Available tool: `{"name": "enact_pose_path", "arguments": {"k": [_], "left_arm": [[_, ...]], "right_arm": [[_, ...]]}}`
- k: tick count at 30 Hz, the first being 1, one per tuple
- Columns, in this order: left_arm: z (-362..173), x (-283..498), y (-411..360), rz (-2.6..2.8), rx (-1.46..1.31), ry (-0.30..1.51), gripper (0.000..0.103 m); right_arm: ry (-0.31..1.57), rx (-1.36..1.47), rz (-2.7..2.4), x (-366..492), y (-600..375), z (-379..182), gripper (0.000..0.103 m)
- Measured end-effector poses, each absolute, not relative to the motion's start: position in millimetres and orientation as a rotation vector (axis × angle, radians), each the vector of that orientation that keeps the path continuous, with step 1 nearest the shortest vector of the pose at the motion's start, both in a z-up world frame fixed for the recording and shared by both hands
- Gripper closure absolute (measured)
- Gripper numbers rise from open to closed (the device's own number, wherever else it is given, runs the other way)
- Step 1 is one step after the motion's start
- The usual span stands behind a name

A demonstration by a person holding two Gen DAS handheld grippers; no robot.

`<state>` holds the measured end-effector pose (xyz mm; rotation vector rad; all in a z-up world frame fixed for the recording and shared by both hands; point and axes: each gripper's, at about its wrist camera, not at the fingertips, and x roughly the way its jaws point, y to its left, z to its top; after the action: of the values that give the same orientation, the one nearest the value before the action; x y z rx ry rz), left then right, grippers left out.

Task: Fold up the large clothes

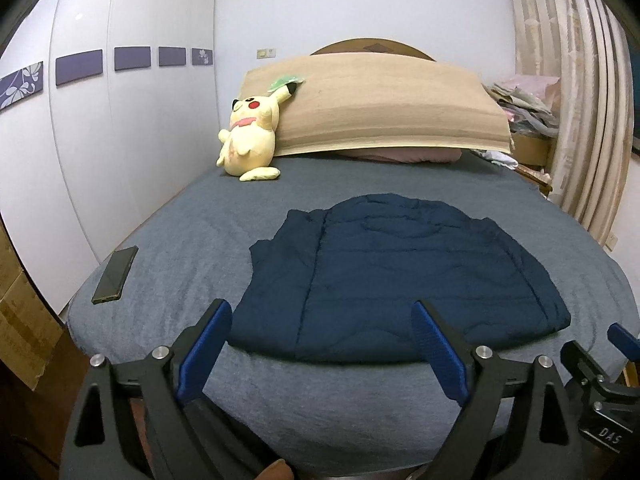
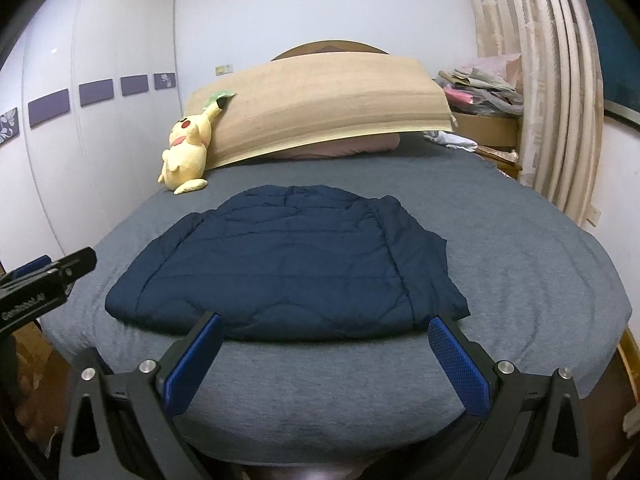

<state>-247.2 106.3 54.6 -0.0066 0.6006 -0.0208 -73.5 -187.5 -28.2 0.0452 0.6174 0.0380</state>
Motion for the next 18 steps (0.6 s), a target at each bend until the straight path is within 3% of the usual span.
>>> {"name": "enact_pose_path", "arguments": {"k": [18], "left_arm": [[58,-249,95,-0.047,0.016,0.631,0.007]], "right_arm": [[0.613,0.046,0.018,-77,-188,-25,0.000]]}}
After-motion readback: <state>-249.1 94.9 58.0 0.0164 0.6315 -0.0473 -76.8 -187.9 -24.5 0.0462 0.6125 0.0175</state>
